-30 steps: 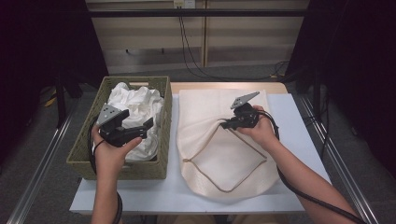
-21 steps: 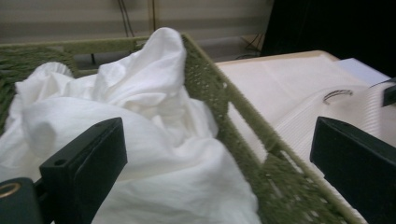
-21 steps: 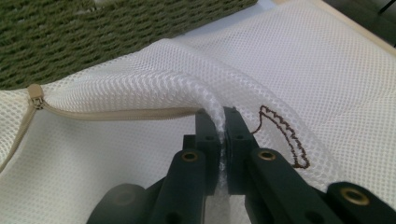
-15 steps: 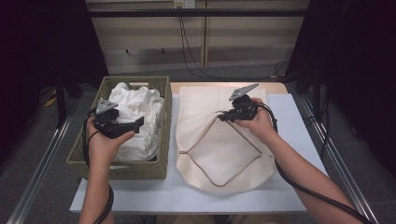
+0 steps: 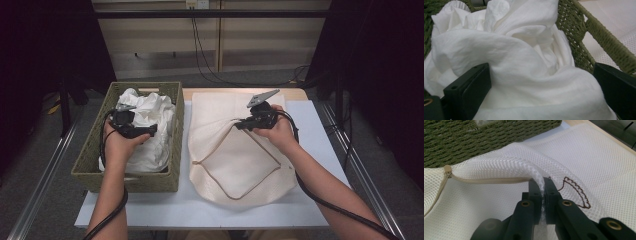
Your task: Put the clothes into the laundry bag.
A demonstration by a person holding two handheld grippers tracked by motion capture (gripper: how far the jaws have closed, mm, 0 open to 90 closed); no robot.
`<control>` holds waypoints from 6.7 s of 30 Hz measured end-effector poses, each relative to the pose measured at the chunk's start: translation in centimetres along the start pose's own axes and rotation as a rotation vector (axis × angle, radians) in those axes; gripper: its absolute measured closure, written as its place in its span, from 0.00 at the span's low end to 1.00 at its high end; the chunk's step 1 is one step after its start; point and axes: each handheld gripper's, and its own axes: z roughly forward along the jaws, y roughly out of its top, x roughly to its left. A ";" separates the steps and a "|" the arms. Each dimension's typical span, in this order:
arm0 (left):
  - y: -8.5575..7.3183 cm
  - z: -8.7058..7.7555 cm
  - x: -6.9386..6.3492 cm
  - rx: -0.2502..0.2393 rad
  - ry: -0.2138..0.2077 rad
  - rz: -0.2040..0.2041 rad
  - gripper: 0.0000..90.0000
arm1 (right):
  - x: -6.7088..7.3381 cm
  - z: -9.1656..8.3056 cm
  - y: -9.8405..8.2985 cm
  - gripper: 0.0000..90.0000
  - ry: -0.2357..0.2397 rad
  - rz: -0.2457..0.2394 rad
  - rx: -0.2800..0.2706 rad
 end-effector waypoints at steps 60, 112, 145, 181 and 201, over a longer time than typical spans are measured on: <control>-0.8 4.8 -0.1 0.281 0.066 -0.092 0.63 | -0.6 0.3 -1.0 0.97 -0.023 0.047 -0.012; 11.3 -6.2 -8.5 -0.027 -0.471 -0.049 0.64 | -4.5 -0.2 0.9 0.98 -0.130 0.155 -0.037; 8.0 -4.7 -16.2 0.068 -0.769 0.146 0.63 | -6.2 -0.5 1.6 0.98 -0.149 0.246 -0.107; 3.9 2.0 -17.1 0.228 -0.599 0.066 0.63 | -5.5 -2.9 2.1 0.98 -0.128 0.216 -0.137; 4.0 -0.2 -19.8 0.169 -0.760 0.252 0.63 | -5.5 -2.7 1.8 0.98 -0.131 0.225 -0.136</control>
